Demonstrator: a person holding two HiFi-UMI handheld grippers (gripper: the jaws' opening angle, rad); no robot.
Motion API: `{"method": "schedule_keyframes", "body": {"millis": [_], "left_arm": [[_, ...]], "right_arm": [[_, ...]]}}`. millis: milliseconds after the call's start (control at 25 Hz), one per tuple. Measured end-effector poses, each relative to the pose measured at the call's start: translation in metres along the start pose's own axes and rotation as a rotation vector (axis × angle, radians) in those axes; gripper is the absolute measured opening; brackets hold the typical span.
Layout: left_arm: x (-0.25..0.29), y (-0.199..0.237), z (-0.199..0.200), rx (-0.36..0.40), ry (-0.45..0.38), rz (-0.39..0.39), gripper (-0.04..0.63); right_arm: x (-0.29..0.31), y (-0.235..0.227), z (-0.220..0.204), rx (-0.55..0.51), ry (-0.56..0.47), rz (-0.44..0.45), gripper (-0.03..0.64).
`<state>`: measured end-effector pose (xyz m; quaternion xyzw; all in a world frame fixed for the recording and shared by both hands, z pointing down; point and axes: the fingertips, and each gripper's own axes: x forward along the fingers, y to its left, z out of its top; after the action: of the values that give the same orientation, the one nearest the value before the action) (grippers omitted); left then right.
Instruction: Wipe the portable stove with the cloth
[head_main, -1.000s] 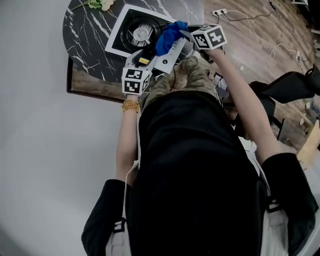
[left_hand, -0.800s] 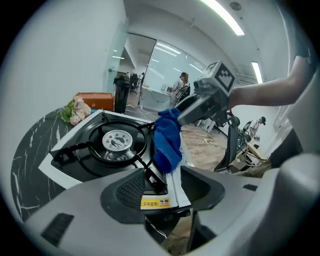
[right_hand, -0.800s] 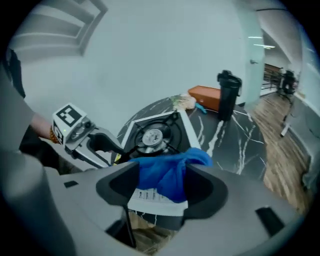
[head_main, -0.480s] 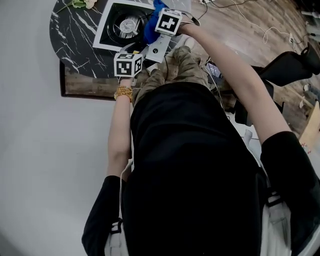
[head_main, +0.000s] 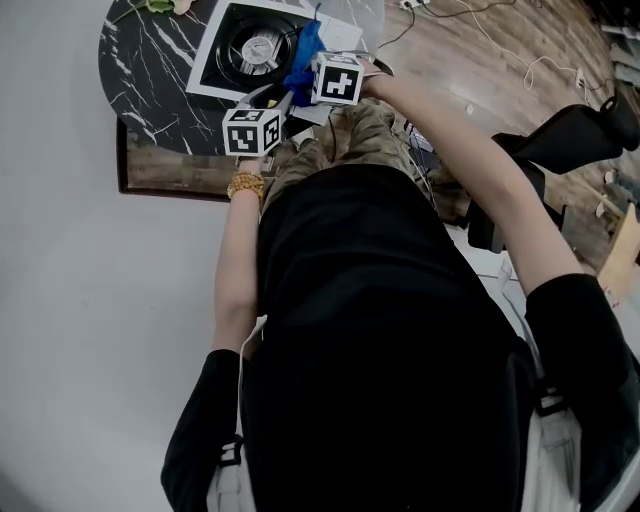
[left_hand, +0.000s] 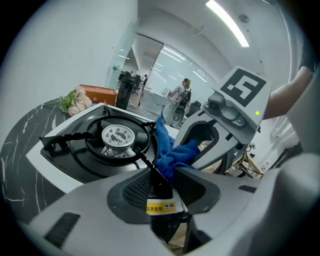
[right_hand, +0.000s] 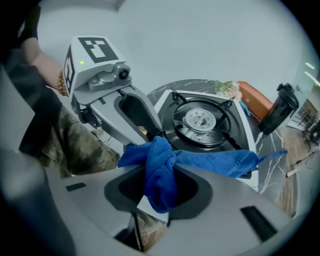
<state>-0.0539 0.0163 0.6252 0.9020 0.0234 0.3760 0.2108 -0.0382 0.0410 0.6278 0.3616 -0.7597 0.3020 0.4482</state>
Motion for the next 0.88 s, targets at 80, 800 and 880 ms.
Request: {"method": "schedule_keyframes", "body": {"millis": [80,800,880], "left_arm": [[-0.002,0.000,-0.002,0.011,0.009,-0.020,0.146],[-0.001,0.001,-0.002,-0.033,-0.018,-0.005,0.127],[-0.001,0.001,-0.002,-0.038,-0.024,-0.002,0.126]], "right_arm": [[0.001,0.013,0.000,-0.019,-0.024,0.084,0.104],[-0.038,-0.108,-0.049,0.020,0.103,-0.226,0.094],[-0.032,-0.089,-0.046,-0.003,0.105,-0.188,0.094]]}}
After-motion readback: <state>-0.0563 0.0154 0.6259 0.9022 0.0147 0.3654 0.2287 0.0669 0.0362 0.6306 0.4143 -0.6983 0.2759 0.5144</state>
